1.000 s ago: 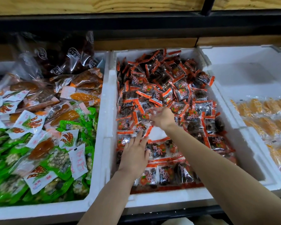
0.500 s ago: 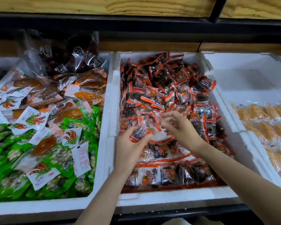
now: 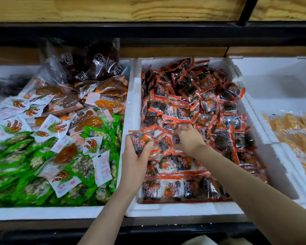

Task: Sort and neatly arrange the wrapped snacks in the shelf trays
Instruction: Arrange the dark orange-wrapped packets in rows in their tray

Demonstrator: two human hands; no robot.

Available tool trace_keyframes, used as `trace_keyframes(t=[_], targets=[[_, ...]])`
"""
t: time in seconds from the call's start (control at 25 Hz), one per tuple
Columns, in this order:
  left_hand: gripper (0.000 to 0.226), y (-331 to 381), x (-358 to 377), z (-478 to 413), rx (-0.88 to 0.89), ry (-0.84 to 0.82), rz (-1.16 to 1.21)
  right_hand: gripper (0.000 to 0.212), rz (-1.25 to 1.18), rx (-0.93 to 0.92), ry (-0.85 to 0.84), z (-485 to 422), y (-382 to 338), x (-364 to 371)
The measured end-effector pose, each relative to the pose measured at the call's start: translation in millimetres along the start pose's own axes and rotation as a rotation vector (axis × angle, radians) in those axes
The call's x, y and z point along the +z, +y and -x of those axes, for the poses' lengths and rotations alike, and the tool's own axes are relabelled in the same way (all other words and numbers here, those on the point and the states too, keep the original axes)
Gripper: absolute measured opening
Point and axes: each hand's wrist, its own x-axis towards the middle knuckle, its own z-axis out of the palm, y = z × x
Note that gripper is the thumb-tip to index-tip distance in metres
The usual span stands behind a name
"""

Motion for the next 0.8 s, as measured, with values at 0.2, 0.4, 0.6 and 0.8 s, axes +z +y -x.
trace_keyframes(t=[0.2,0.4,0.6,0.8], targets=[[0.02,-2.7,-2.2,3.1,-0.022,-0.069,0.028,0.029,-0.307,0.032,0.288,30.8,-12.0,-28.7],[0.046,-5.6,-0.6,3.2,-0.123,-0.139,0.086,0.036,-1.009,0.081,0.234,69.5,-54.5,-48.5],[0.043,-5.3,-14.1,15.2,-0.213,-0.23,0.14,0.028,-1.198,0.057,0.086,83.3,-75.4,-49.8],[0.054,-1.6,-29.6,11.2,-0.117,-0.063,0.038,0.031,-0.81,0.065,0.175,62.5,-47.1,-39.2]])
